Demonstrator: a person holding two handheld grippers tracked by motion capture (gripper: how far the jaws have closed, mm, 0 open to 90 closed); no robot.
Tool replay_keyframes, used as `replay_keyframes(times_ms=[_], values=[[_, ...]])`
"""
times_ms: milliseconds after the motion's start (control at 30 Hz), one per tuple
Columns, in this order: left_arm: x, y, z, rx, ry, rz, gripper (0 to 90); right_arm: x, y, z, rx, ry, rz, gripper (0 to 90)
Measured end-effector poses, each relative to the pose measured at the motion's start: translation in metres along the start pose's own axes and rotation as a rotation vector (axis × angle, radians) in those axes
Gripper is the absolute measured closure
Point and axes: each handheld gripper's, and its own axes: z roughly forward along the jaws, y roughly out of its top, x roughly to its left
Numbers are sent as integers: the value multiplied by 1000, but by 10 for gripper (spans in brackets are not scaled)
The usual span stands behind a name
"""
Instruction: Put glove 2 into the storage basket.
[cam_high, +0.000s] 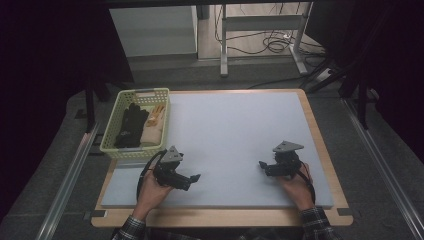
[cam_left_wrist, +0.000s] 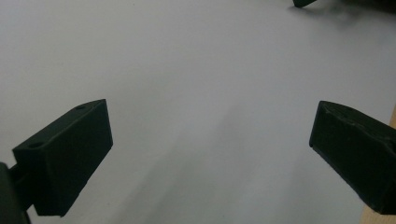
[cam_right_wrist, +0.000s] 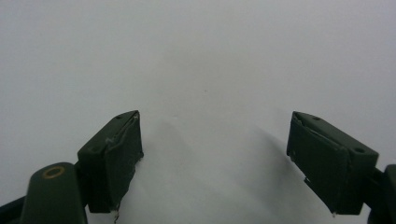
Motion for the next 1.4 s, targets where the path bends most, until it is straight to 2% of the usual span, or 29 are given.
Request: replay_keyframes(times_ms=[600, 1400], values=[[-6, -18, 15, 35, -14, 12, 0, 0, 0, 0, 0, -1, 0, 178], [-16, -23, 31, 128, 24, 66, 0, 0, 0, 0, -1, 0, 0, 178]])
